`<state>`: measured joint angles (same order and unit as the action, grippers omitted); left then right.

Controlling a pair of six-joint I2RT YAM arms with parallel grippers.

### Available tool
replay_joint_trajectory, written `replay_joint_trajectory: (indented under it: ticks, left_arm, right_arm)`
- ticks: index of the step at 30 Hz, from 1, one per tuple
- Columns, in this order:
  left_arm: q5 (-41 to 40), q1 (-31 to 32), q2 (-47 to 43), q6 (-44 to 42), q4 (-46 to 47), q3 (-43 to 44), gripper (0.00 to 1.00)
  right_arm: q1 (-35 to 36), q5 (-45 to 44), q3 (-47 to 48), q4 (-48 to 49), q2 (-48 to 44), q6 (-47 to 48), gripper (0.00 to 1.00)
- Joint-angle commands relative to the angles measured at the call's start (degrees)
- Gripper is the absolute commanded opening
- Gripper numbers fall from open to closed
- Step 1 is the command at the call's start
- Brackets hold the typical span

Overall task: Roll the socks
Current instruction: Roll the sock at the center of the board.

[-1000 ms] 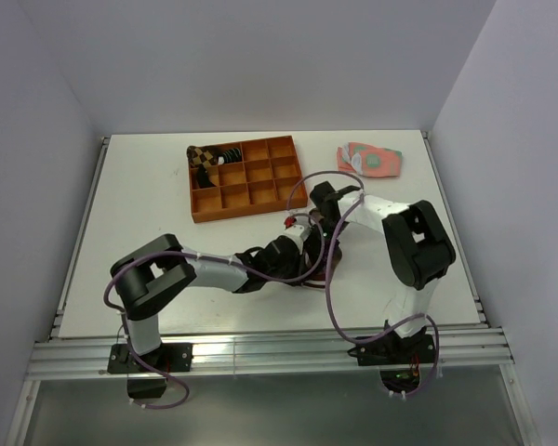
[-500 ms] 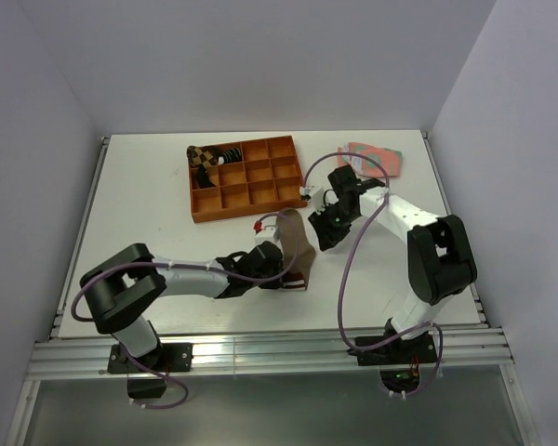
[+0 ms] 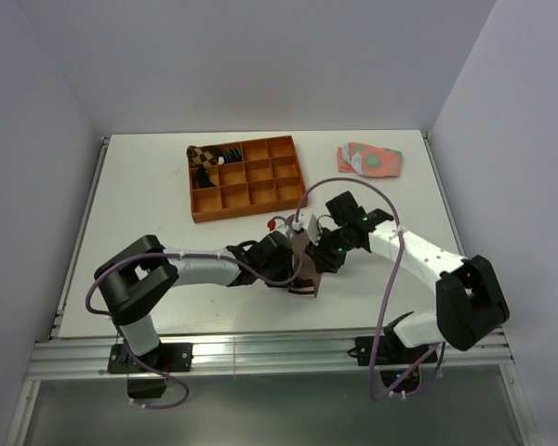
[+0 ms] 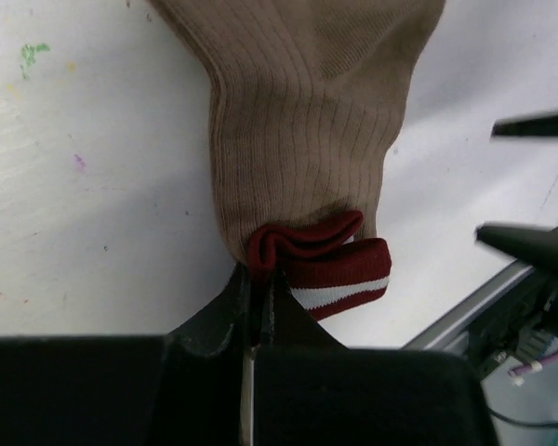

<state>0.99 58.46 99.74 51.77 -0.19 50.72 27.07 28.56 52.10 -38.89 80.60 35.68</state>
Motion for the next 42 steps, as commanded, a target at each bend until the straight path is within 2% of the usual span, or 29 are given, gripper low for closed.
replay_joint_trajectory:
  ticks: [1, 7, 14, 22, 28, 34, 42]
  left_arm:
    - [5.59, -1.85, 2.39, -0.71, -11.58, -0.53, 0.00]
    - [9.72, -5.80, -0.42, 2.46, -11.50, -2.56, 0.00]
    - [10.69, -6.51, -0.43, 4.04, -13.00, -0.53, 0.00]
    - [12.80, -7.04, 1.15, 3.87, -13.96, 0.78, 0.00]
    - [13.50, -7.22, 2.03, 3.69, -14.49, 1.57, 0.00]
    - [14.47, -7.22, 2.47, 3.60, -14.40, 1.66, 0.00]
    - [15.70, -7.22, 2.30, 3.34, -14.32, 2.28, 0.00]
  right_arm:
    - [4.21, -0.25, -5.05, 6.28, -5.44, 3.96, 0.43]
    - [6.59, 1.85, -10.52, 12.26, -12.12, 4.13, 0.47]
    - [7.20, 5.19, -12.02, 14.98, -18.98, 3.52, 0.50]
    - [16.25, -1.92, -20.10, 22.19, -27.16, 4.48, 0.52]
    - [23.37, -7.54, -23.17, 25.62, -24.53, 5.98, 0.52]
    - [29.87, -14.39, -26.52, 34.13, -23.30, 5.80, 0.53]
    - [32.96, -18.71, -27.31, 38.10, -18.56, 5.98, 0.53]
